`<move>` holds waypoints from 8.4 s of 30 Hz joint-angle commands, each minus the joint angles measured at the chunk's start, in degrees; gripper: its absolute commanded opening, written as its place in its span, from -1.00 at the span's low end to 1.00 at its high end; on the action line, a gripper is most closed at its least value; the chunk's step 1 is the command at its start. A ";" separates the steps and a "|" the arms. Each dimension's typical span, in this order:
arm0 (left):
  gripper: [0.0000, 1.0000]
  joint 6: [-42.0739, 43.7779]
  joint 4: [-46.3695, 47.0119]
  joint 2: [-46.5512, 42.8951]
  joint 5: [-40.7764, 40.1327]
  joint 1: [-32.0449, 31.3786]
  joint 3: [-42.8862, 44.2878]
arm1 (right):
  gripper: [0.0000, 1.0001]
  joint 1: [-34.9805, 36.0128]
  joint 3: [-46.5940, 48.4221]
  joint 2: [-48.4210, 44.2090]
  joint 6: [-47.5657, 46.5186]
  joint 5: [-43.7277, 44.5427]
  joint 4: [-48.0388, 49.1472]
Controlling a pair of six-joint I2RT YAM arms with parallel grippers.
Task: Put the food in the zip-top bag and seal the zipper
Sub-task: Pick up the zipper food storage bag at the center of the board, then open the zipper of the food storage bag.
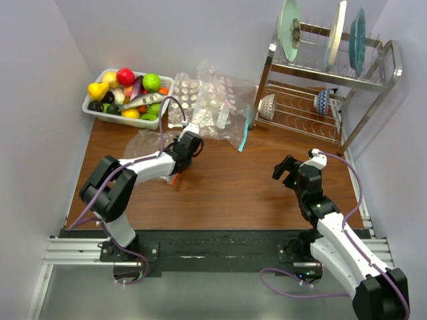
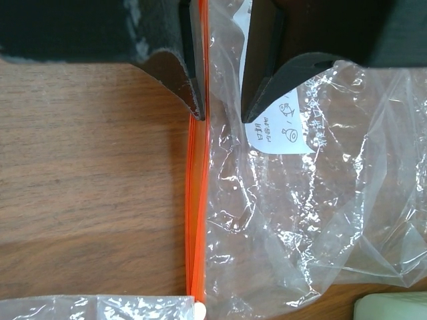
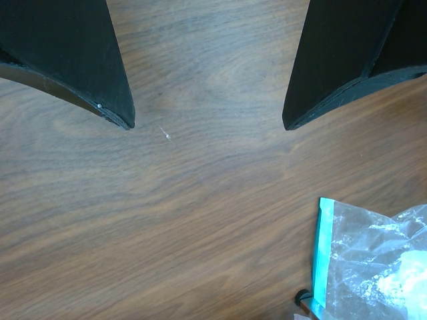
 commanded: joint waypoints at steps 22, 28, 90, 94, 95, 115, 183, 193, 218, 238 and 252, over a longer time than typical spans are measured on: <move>-1.00 -4.07 1.13 -14.71 13.53 -0.35 -0.40 | 0.61 0.03 7.93 10.06 1.28 -29.01 5.40; -1.00 -6.45 4.56 -19.90 26.54 -0.52 -0.75 | 0.42 6.06 18.38 18.88 4.10 -38.38 6.72; -1.00 -8.91 13.27 -32.21 33.14 -4.13 -11.03 | -0.06 22.88 49.70 46.22 4.45 -23.26 -3.30; -1.00 -8.74 13.00 -32.30 33.06 -4.13 -10.60 | -0.12 23.15 49.17 46.65 4.80 -22.99 -2.77; -1.00 -8.74 13.00 -32.21 33.06 -4.30 -10.51 | -0.17 23.23 49.43 46.83 4.80 -23.08 -3.21; -1.00 -11.01 1.23 -31.86 28.22 -4.57 -3.39 | -1.00 24.38 55.13 40.51 -3.63 -13.68 -20.50; -1.00 -27.03 28.21 -19.81 56.26 2.28 -12.08 | -1.00 24.47 70.01 46.39 -17.70 1.29 -42.17; -1.00 -20.08 19.78 -22.46 45.02 3.96 -15.52 | -0.86 24.55 63.68 48.06 -15.15 -4.27 -31.43; -1.00 -17.44 23.98 -27.90 40.70 4.75 -19.11 | -1.00 24.55 75.00 53.25 -11.11 -18.16 -34.41; -1.00 -25.10 34.28 -15.50 43.27 1.84 -19.19 | -1.00 24.82 82.52 58.88 -16.65 -9.00 -40.96; -1.00 -20.08 22.49 -19.38 24.01 6.07 -24.74 | -1.00 24.64 67.54 58.35 -9.69 -19.48 -22.89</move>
